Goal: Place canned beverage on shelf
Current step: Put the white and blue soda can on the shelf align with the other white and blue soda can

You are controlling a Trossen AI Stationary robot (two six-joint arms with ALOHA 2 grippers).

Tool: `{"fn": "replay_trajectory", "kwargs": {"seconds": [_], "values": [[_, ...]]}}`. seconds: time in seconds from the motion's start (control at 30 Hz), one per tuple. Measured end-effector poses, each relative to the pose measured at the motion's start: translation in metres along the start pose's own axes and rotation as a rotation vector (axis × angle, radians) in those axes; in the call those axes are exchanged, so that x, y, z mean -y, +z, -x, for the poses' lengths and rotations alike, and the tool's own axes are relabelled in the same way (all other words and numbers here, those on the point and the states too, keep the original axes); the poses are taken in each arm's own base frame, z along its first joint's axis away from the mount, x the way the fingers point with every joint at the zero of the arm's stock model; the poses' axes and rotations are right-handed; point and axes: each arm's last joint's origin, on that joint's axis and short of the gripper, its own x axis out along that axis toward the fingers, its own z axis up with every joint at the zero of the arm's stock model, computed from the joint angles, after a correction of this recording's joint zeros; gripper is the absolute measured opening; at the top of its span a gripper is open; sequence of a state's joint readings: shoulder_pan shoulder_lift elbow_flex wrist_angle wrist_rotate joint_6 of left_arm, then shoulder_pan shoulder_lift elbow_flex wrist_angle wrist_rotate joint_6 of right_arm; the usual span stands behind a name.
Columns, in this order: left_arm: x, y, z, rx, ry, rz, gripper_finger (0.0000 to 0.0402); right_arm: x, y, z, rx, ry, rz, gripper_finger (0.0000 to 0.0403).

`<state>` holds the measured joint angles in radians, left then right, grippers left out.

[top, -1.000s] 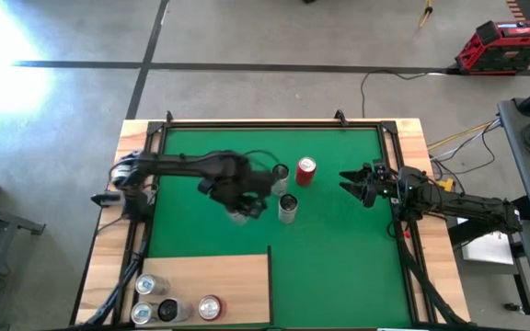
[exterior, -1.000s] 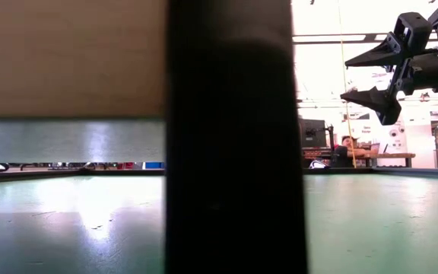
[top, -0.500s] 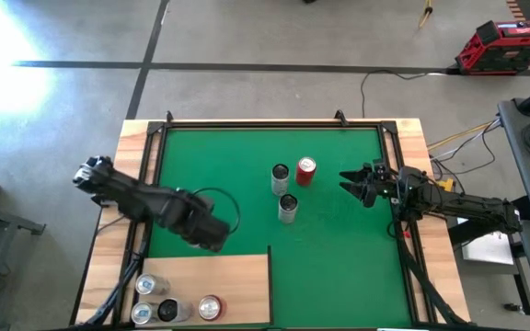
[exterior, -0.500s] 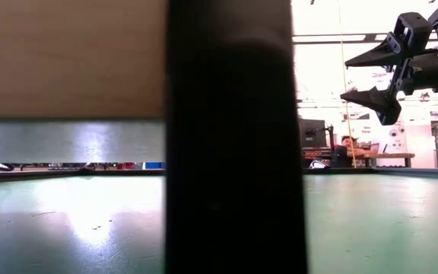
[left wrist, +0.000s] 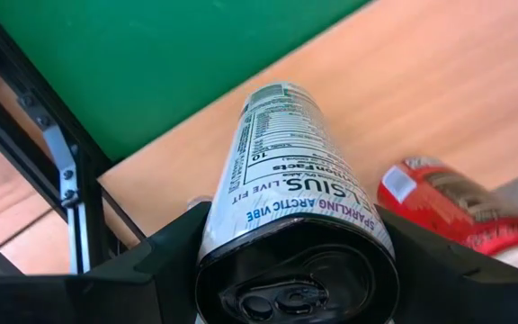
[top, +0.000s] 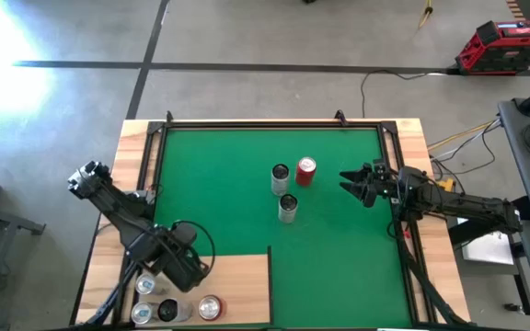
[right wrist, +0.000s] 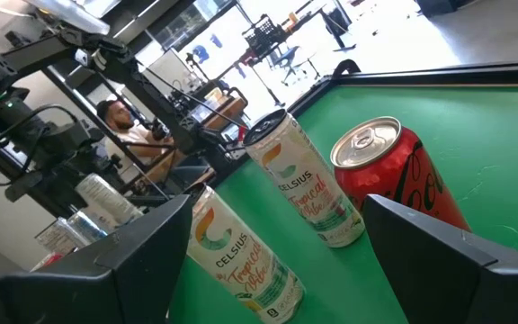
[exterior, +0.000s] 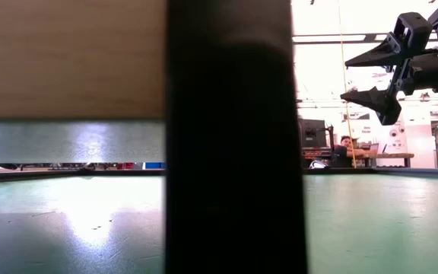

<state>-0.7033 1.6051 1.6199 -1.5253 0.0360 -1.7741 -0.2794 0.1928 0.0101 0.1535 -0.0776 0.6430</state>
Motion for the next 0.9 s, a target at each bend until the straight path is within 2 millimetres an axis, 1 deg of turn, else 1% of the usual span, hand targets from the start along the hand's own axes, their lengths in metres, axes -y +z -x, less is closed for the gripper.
{"fn": "replay_trajectory", "kwargs": {"seconds": [0.17, 0.37, 0.9], "values": [[0.000, -0.011, -0.002, -0.005, 0.000, -0.016, 0.0246, 0.000, 0.000, 0.000, 0.000, 0.000, 0.000, 0.0318], [0.004, -0.022, -0.011, -0.026, 0.037, -0.052, 0.0246, 0.000, 0.000, 0.000, 0.000, 0.000, 0.000, 0.0318], [0.013, -0.029, -0.021, -0.083, 0.048, -0.113, 0.0246, 0.000, 0.000, 0.000, 0.000, 0.000, 0.000, 0.0318]]}}
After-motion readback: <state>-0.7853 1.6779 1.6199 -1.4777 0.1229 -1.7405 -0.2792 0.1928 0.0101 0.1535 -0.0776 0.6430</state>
